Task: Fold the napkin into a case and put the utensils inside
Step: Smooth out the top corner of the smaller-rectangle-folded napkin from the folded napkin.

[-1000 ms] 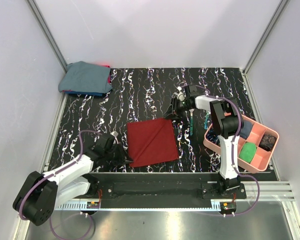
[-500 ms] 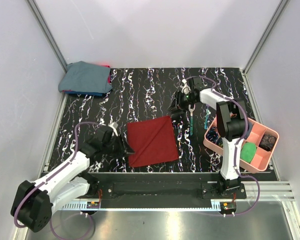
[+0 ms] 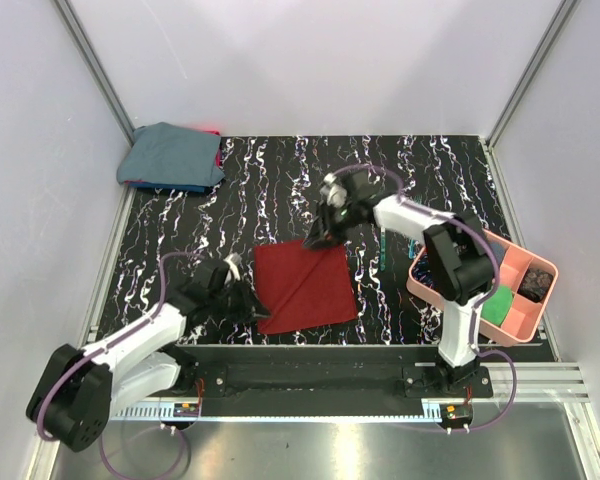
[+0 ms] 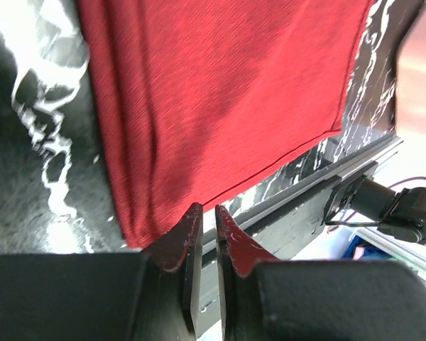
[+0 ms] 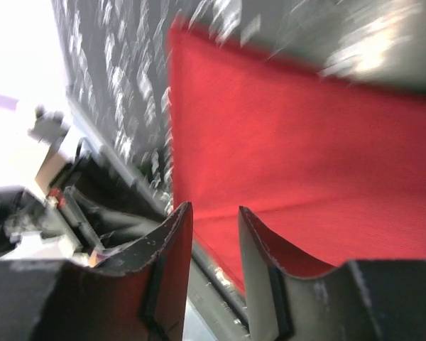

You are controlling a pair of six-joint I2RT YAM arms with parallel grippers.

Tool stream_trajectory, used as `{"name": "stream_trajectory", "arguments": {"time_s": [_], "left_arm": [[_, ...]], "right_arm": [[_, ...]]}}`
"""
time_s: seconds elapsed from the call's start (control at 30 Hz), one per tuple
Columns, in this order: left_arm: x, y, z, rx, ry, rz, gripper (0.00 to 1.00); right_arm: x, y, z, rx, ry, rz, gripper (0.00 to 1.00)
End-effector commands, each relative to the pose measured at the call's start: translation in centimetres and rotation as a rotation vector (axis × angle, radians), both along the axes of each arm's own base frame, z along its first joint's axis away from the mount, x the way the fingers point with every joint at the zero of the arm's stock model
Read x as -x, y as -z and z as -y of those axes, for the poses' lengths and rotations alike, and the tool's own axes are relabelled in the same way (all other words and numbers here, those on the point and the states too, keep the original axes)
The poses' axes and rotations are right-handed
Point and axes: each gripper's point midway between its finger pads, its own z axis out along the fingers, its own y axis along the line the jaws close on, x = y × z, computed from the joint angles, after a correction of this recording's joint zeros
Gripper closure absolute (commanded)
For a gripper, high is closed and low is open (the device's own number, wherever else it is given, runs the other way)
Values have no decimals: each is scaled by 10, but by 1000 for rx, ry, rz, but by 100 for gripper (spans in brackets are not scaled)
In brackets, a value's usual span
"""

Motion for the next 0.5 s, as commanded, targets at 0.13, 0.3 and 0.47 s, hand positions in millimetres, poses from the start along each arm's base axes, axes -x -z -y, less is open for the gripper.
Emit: {"name": "stream_trajectory", "arguments": {"time_s": [0.13,0.3,0.47], "left_arm": [[20,16,-2,72,-20,-19,86],[32,40,-15,7,-58,-86,87],[33,45,-20,-19,-77,-98,88]], "right_arm": [[61,-2,-59,-203,-144,-88,62],[72,21,-59,-220,-154,-141,64],[66,46,-54,-177,-132,-141,64]]}}
